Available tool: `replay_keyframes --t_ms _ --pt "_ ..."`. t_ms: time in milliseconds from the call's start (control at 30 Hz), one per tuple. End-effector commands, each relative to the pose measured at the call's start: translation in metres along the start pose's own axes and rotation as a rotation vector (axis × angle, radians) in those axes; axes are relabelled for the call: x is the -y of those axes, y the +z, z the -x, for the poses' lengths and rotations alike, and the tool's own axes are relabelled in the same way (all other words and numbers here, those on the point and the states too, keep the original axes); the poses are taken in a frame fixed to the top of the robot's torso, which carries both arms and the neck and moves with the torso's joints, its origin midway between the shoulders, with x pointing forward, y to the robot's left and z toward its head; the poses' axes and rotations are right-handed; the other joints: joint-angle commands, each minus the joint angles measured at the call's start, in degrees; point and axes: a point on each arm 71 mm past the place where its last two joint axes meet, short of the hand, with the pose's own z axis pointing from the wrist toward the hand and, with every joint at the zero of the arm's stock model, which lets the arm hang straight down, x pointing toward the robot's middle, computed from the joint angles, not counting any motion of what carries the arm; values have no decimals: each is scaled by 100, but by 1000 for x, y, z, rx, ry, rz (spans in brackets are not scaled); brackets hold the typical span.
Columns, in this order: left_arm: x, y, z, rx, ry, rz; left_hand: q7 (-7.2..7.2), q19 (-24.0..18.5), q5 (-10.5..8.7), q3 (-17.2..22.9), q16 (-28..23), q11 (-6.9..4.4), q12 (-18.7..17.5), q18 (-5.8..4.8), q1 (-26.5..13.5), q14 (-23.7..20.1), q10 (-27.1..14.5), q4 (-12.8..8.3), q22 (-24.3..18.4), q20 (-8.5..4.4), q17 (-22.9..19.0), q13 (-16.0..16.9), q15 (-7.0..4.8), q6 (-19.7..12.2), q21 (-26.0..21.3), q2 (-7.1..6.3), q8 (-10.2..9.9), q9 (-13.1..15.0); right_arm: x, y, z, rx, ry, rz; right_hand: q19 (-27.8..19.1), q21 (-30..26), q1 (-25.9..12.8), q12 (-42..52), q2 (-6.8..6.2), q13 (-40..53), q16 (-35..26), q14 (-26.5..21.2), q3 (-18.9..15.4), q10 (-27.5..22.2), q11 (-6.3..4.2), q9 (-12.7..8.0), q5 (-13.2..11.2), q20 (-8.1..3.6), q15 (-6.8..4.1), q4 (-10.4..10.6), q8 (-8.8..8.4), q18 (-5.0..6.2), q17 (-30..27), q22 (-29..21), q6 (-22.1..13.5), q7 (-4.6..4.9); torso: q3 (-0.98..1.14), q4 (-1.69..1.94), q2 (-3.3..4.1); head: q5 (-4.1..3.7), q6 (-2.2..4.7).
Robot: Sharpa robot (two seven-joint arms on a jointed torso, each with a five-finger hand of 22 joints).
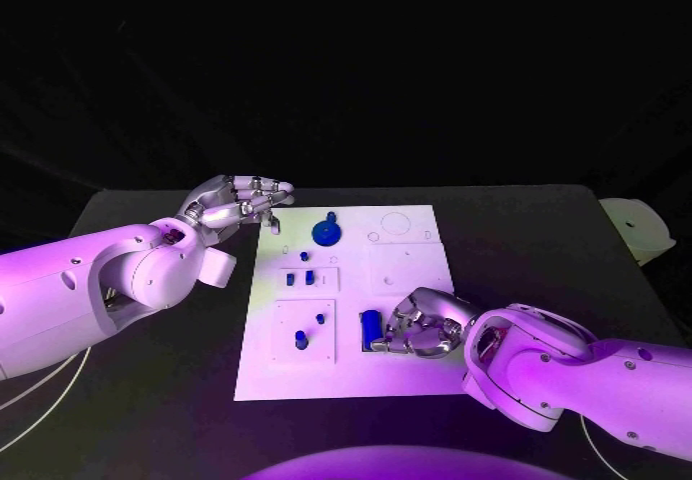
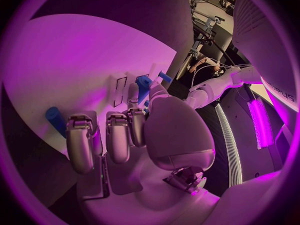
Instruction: Assemble the parts on the task board
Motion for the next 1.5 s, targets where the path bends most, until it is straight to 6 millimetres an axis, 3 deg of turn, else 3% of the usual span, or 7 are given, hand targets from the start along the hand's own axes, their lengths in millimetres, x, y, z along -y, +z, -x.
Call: replay_keyframes --t_ms 33,533,733,1033,1167,1267,1500 --pt "1 0 -2 -15 -12 -6 -11 7 -27 -3 -35 10 24 86 -62 -33 -44 6 -5 14 -7 8 4 -35 -18 13 20 9 1 -1 -1 -14 -22 -7 600 31 68 30 -23 859 16 539 22 200 -46 8 5 -59 -37 20 36 -39 1274 1506 6 -39 -1 10 -2 -1 -6" --pt "1 0 -3 -20 -14 -4 -11 8 -26 -1 -34 10 27 86 -61 -33 -47 6 -7 14 -7 8 4 -37 -20 16 21 9 -2 1 -5 -42 -21 5 600 31 76 24 -70 857 14 537 -4 197 -42 8 -31 -62 -38 37 41 -39 1269 1506 9 -34 0 -15 6 -8 -13" --pt "0 0 -4 -22 -14 -4 -11 9 -25 0 -34 10 31 86 -61 -33 -52 4 -9 14 -8 8 4 -40 -22 16 23 9 0 2 -4 -39 -19 -1 600 31 -23 23 -62 864 11 536 -94 196 -29 11 -326 -56 -26 55 59 -39 1264 1506 18 -20 -3 -5 4 -18 -18" --pt "0 0 -2 -18 -13 -4 -11 10 -25 0 -34 10 34 86 -62 -33 -55 4 -10 15 -9 8 4 -42 -24 16 24 9 6 -8 12 51 11 25 600 31 80 -113 -36 788 -14 523 -85 136 -21 0 -306 -52 -20 33 32 -39 1208 1506 -44 -10 7 -16 -9 -18 -4" --pt "0 0 -2 -17 -13 -4 -11 10 -25 0 -34 10 34 86 -62 -33 -55 4 -10 15 -9 8 4 -42 -24 16 24 9 10 -17 30 125 28 56 600 31 339 -372 7 650 -87 488 -40 6 50 -79 -210 -14 33 38 -127 -39 1057 1506 -253 80 5 -22 -12 -37 0" --pt "-1 0 -2 -18 -13 -2 -11 10 -25 0 -34 10 34 86 -62 -33 -55 4 -10 15 -9 8 4 -42 -24 16 24 9 17 -25 44 174 8 58 600 31 391 -473 46 599 -104 481 -59 -53 169 -203 -298 54 127 48 -386 -39 1031 1506 -530 224 1 -32 -23 -55 -7" --pt "-3 -1 -1 -17 -11 2 -11 12 -24 2 -33 10 40 86 -59 -33 -59 1 -12 15 -10 8 4 -44 -26 16 26 9 40 -39 61 201 -95 -1 600 31 412 -608 42 524 -109 479 -89 -114 200 -240 -302 89 161 50 -447 -39 1025 1506 -516 253 11 -63 -37 -76 -13"
